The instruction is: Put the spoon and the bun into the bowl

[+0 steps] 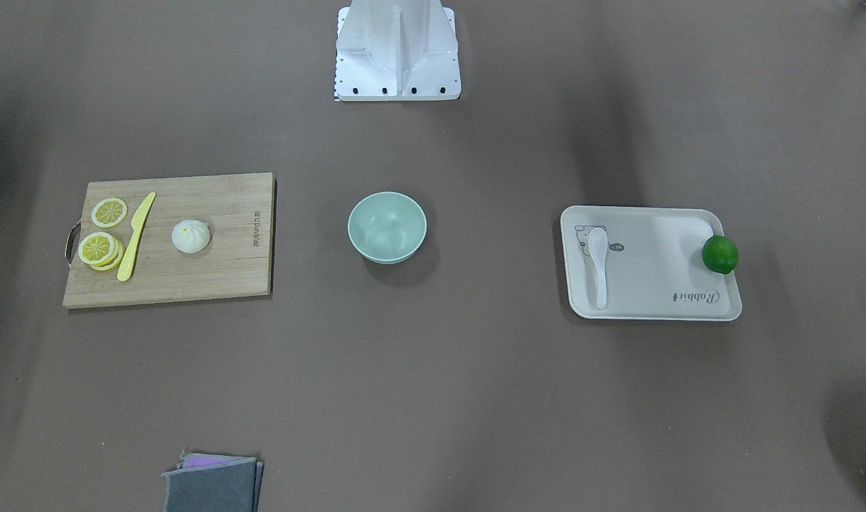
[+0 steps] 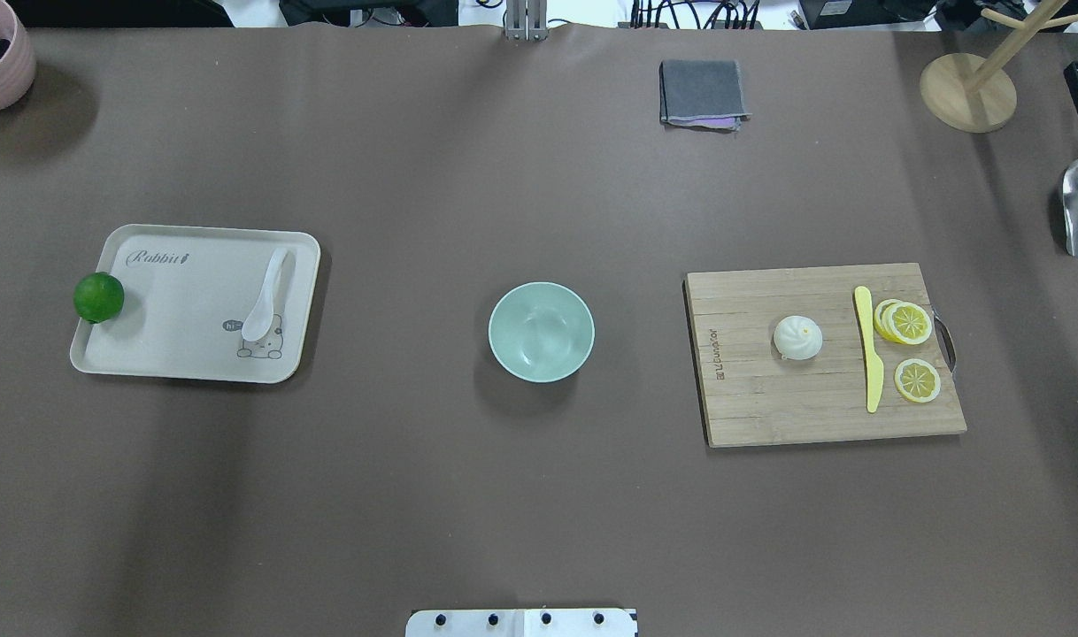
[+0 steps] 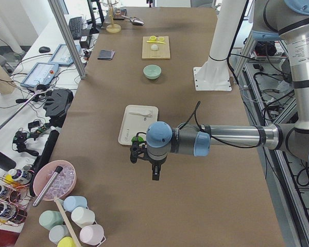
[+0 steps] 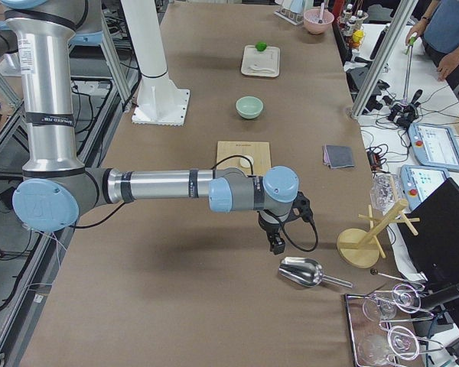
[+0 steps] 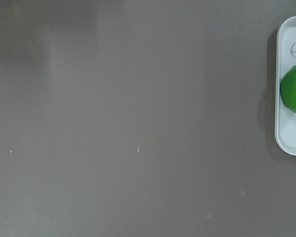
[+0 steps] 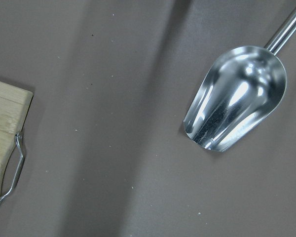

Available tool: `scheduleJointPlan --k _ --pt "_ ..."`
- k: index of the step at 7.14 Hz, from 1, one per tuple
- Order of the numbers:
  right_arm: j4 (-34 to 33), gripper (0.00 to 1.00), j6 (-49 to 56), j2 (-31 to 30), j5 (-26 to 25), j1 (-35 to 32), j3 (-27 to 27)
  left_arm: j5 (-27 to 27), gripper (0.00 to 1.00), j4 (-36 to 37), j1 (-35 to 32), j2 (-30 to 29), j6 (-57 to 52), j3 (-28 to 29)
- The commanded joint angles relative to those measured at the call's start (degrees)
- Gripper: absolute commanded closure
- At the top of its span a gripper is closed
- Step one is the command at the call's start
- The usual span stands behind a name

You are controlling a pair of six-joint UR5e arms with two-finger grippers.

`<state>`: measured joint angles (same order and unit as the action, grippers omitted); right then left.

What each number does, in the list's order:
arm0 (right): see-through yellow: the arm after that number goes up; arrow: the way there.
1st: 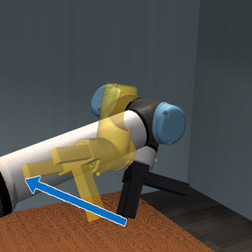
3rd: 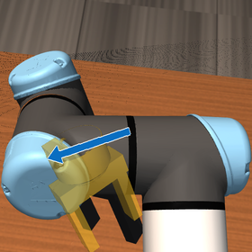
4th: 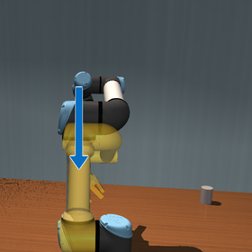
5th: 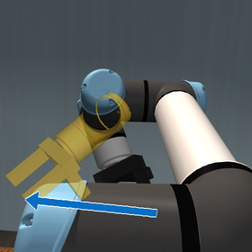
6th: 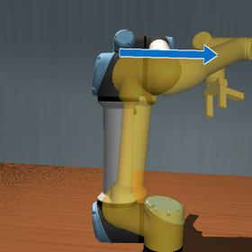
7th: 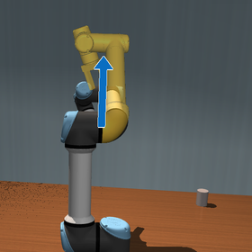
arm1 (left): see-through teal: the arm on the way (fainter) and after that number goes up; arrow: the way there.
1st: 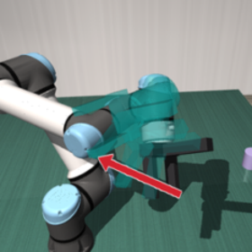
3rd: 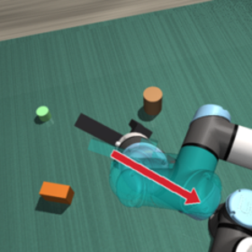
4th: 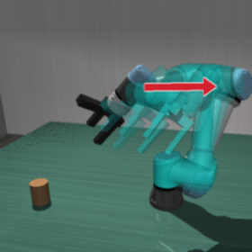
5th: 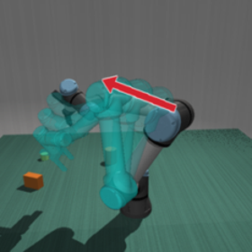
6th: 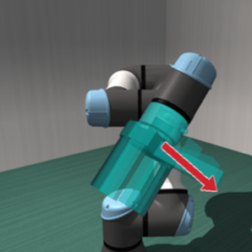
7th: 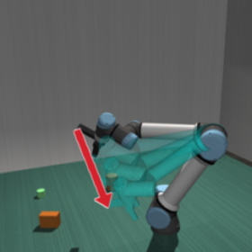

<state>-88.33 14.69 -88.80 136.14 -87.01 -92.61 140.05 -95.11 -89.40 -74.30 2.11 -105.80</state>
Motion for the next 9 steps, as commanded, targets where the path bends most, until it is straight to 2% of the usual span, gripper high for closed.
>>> scheduleJointPlan --k 1,6,9 --pt "0.0 0.0 -0.02 0.29 0.01 -0.01 0.33 -0.13 0.01 -0.16 0.02 -0.32 -0.52 -0.46" --pt "0.0 0.0 -0.02 0.47 0.27 0.08 0.33 0.05 0.01 -0.34 0.02 -1.1 0.08 0.68" --pt "0.09 0.0 0.07 0.56 0.1 0.08 0.33 2.59 0.01 -1.65 -0.07 -1.02 -0.09 2.0"
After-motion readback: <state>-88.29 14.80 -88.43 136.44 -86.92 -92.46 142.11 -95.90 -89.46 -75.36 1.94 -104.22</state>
